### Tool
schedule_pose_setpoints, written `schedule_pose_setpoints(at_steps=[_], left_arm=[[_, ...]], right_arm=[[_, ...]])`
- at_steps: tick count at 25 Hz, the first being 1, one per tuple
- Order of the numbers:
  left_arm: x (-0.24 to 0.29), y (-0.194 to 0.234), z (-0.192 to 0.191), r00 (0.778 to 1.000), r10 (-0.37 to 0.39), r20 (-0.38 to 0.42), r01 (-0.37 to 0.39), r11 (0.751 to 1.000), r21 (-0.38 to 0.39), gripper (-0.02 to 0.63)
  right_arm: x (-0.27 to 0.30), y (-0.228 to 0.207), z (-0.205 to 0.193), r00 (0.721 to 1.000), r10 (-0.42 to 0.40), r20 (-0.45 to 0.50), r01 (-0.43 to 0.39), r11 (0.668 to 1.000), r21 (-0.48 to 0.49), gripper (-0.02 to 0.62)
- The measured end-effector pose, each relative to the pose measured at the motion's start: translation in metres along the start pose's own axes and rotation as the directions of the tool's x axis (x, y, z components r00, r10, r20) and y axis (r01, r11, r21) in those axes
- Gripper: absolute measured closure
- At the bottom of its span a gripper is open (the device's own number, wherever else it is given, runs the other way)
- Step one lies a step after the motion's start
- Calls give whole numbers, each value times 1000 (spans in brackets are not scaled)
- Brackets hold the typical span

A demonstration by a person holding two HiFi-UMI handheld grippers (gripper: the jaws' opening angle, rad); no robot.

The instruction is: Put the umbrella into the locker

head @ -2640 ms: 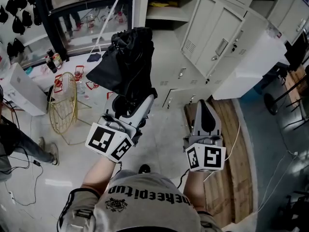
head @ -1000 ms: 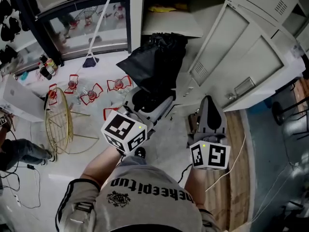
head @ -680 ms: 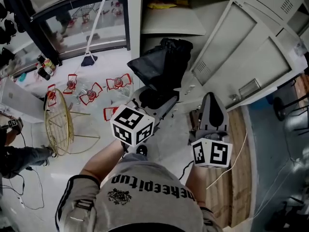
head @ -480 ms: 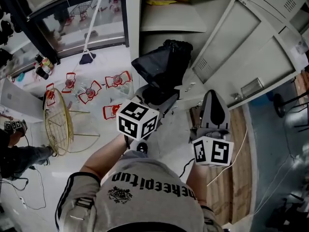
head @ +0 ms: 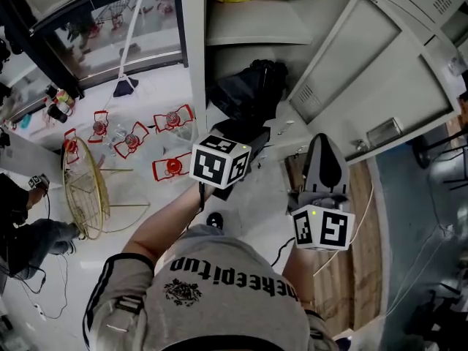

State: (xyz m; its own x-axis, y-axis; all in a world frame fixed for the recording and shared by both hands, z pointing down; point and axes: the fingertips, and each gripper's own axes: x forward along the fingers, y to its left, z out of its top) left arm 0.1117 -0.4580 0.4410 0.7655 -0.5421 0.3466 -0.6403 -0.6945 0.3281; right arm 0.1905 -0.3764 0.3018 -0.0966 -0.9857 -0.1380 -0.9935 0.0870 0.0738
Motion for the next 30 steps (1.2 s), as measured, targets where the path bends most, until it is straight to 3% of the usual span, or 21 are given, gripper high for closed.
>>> schedule_pose_setpoints(at_steps=[9,30], left_arm=[[39,22,12,996,10,-92,-16,998,-61,348],[104,67,34,965,148,-218,-161,986,-41,348]], right_arm=[[2,-4,-1,1000,-19,-1,19,1000,-1,594],[-8,-29,-6,995,-98,-15,98,995,-5,594]])
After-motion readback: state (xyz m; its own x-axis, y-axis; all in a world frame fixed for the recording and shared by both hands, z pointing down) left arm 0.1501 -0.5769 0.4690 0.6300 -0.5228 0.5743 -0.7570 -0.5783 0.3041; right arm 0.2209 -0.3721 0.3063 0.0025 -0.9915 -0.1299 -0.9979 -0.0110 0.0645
